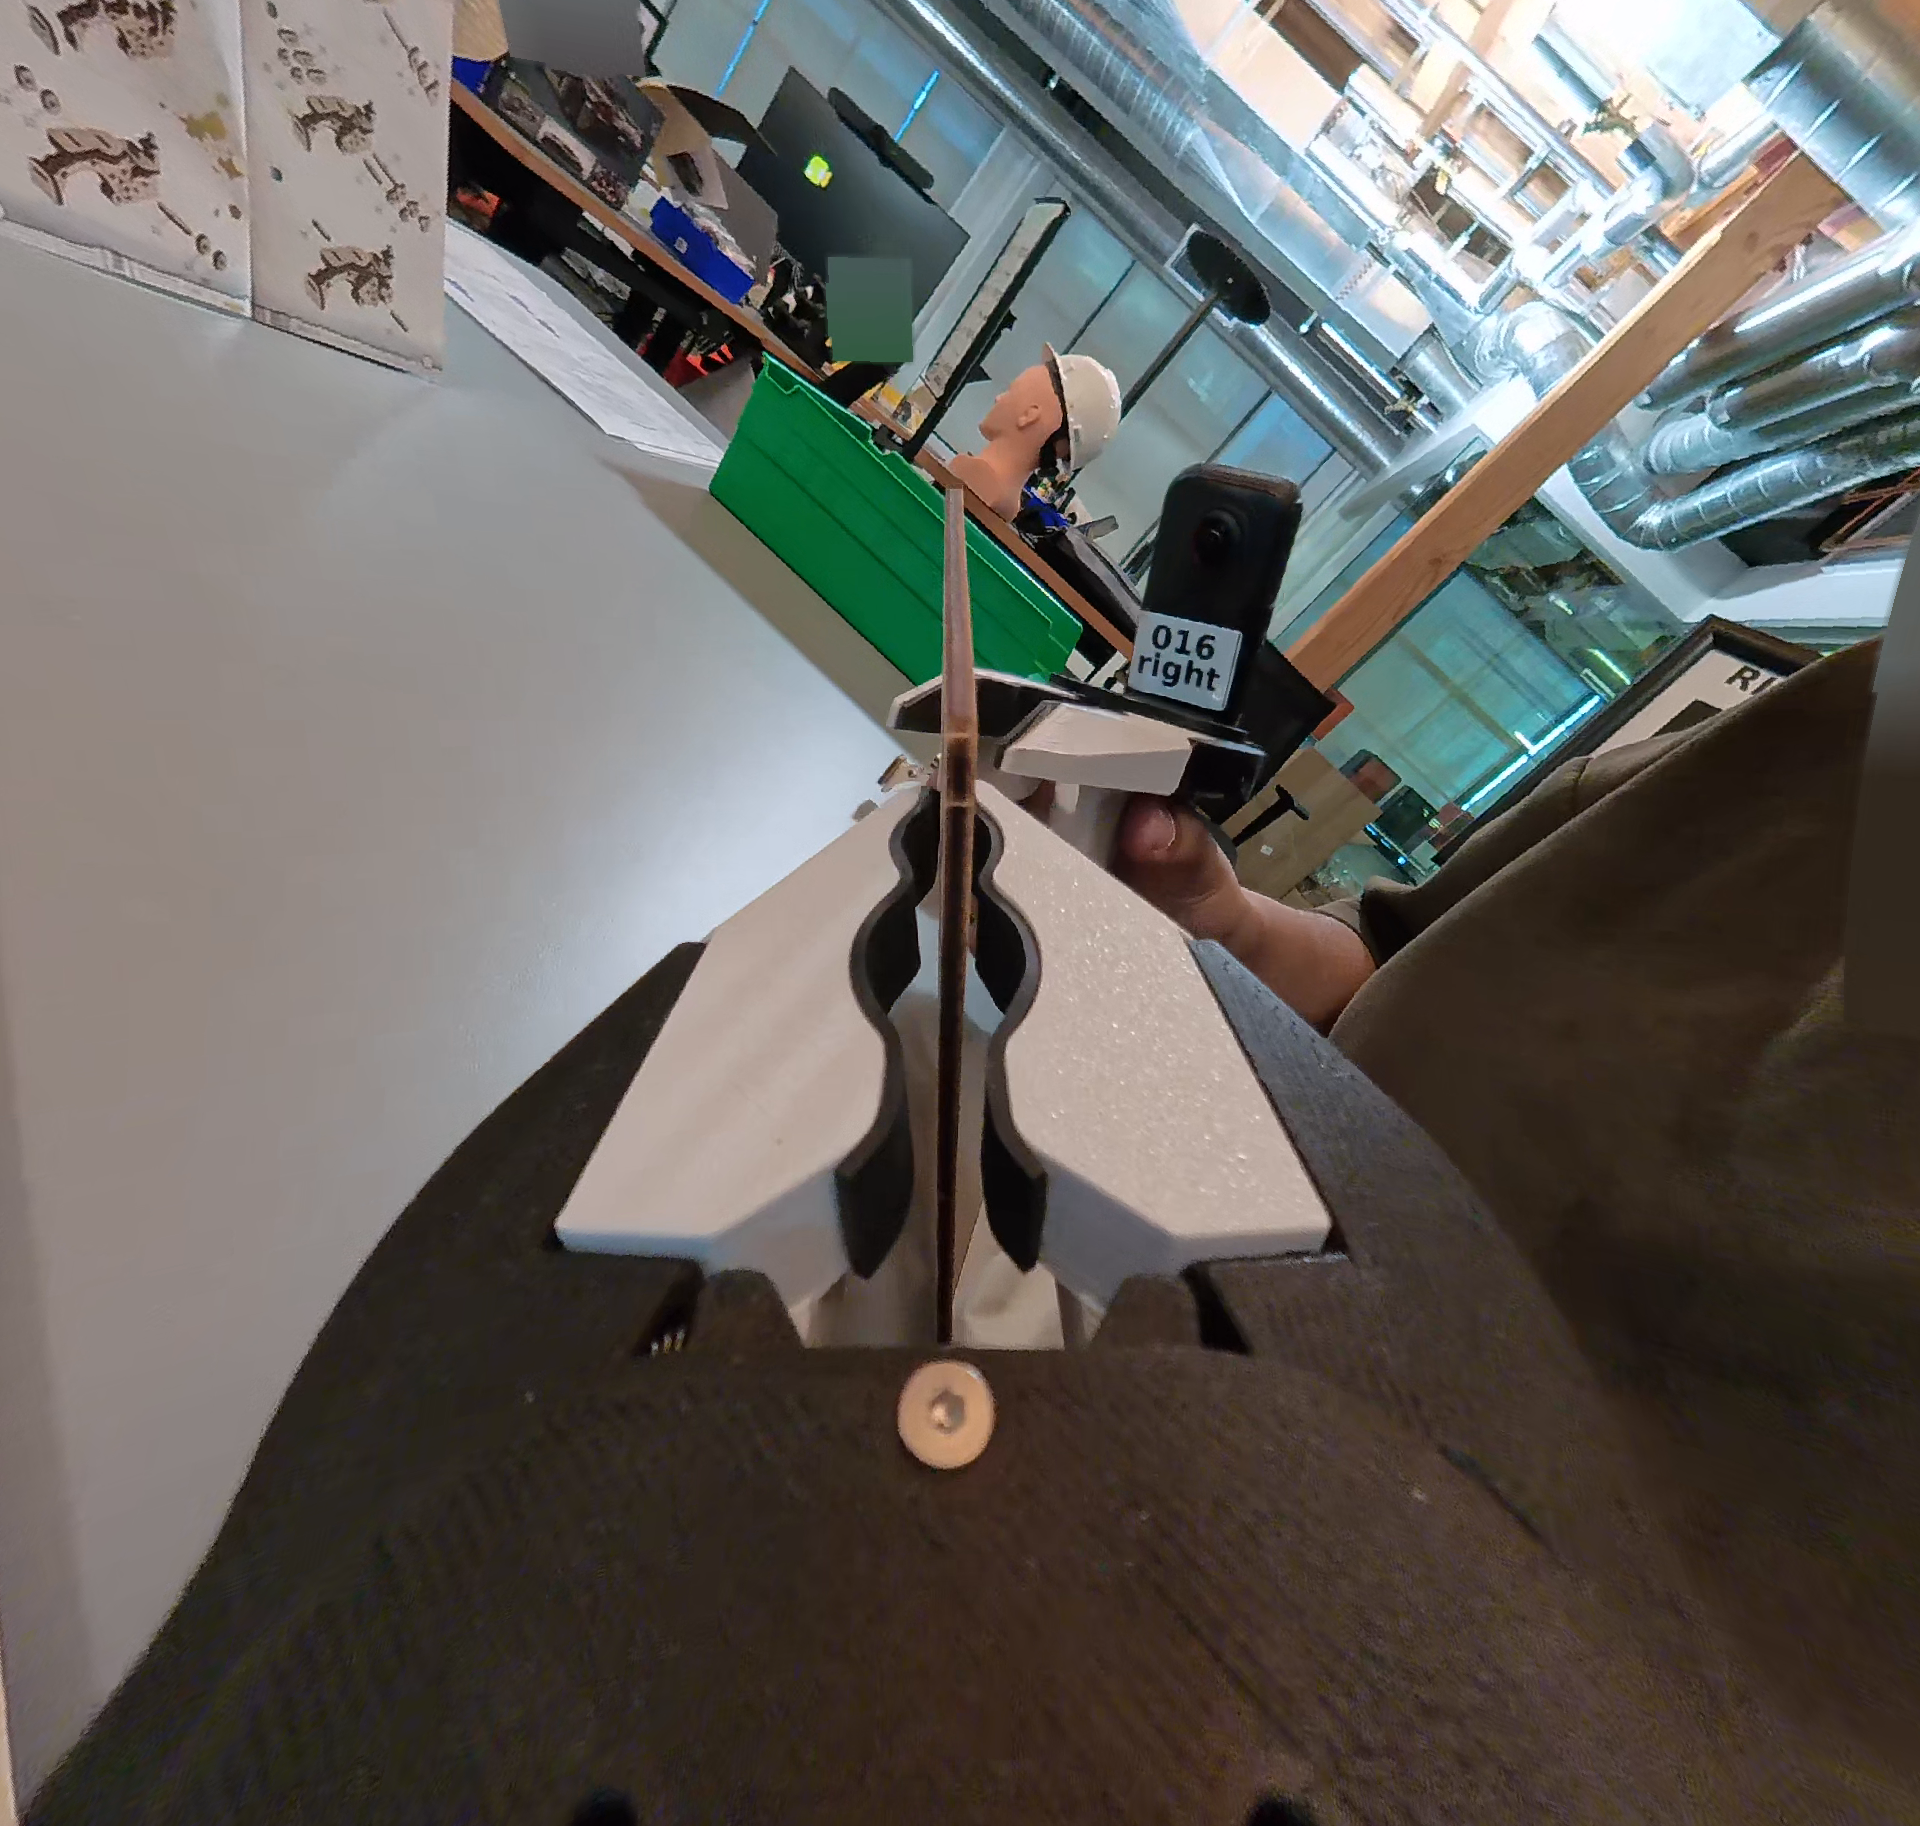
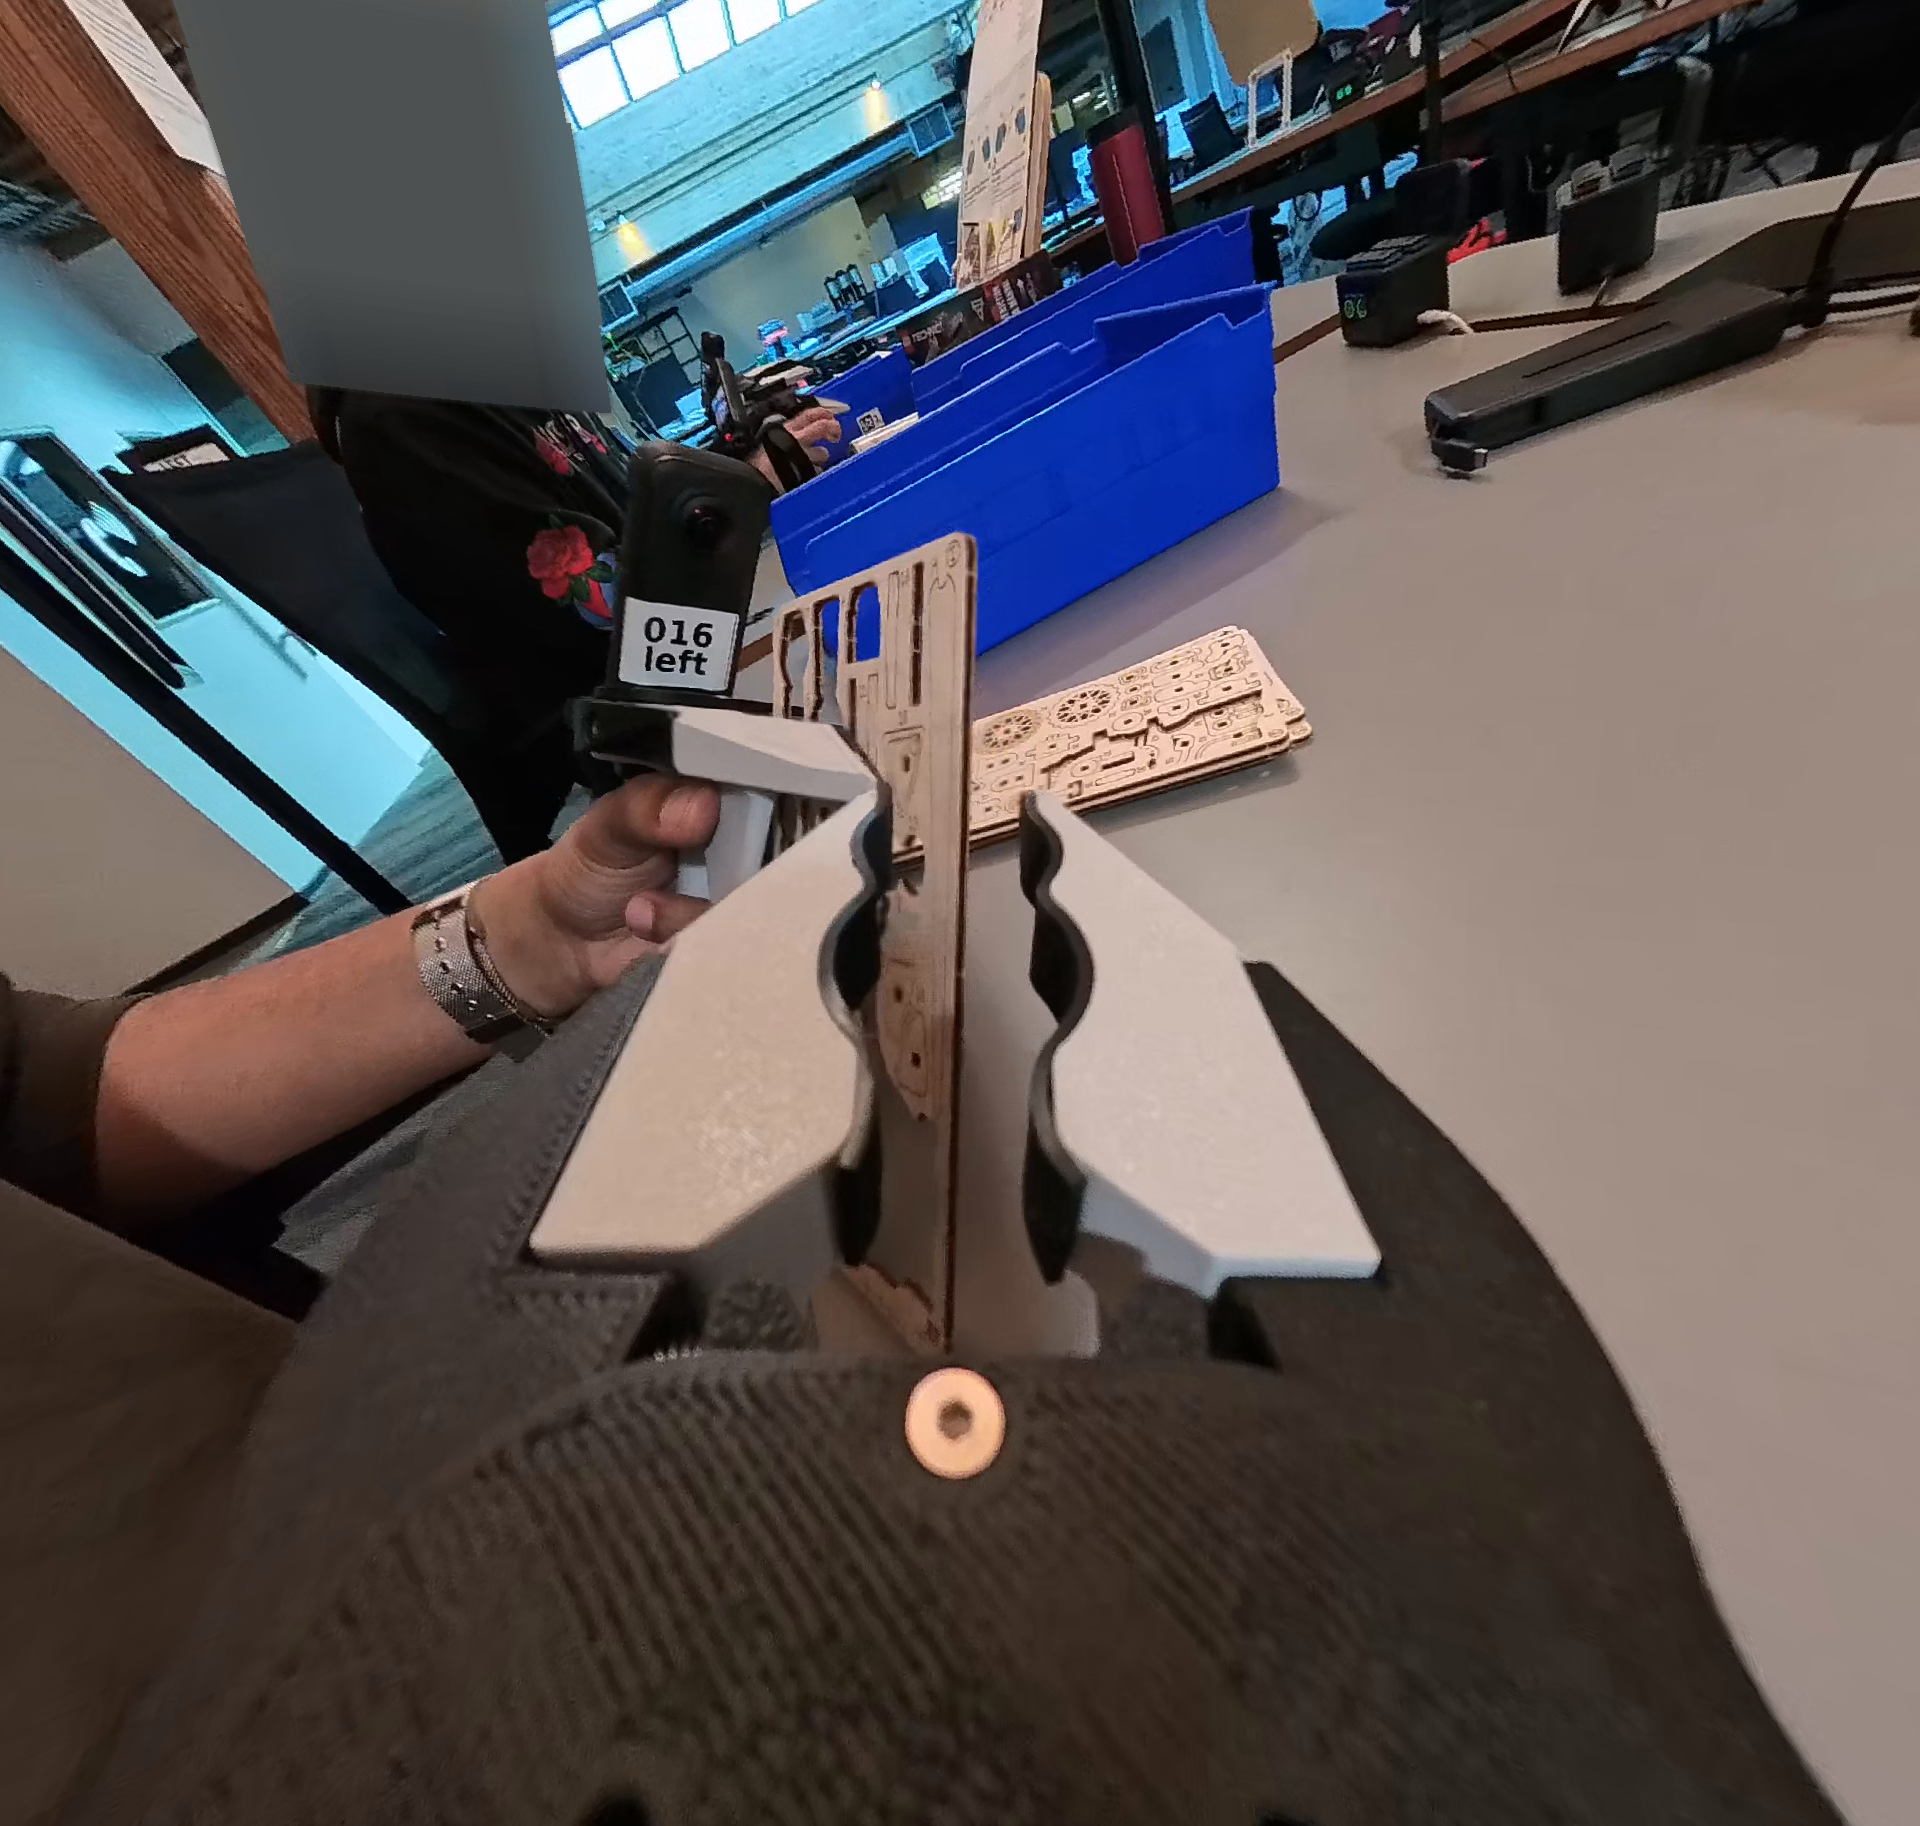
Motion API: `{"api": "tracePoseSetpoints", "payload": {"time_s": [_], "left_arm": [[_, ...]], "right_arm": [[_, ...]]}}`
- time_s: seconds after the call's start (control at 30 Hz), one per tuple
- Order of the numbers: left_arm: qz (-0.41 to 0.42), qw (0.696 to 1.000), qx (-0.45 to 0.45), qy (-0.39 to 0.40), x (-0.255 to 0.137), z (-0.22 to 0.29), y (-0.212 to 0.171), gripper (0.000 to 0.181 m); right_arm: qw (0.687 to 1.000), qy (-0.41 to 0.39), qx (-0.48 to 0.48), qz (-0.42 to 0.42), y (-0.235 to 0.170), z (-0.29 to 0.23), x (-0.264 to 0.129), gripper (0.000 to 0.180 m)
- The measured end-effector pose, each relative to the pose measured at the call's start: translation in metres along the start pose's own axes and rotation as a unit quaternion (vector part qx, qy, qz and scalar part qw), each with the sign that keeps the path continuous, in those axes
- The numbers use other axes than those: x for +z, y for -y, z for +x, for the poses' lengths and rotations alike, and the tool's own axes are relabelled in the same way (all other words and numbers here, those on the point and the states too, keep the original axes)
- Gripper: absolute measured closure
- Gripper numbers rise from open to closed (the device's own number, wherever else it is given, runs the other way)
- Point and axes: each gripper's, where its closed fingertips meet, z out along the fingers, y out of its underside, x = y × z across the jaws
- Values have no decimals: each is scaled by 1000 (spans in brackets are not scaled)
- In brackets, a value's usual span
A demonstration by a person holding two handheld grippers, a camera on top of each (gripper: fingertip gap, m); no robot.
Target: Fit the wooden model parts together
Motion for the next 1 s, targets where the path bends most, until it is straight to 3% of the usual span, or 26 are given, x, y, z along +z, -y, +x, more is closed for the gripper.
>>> {"api": "tracePoseSetpoints", "payload": {"time_s": [0.47, 1.0], "left_arm": [[-41, 999, 23, 2, 11, 6, -15, 181], [-49, 996, 50, 63, 17, -2, -16, 181]], "right_arm": [[999, 30, 25, -27, -9, -5, 3, 167], [999, -2, 16, -40, -12, 5, 2, 165]]}}
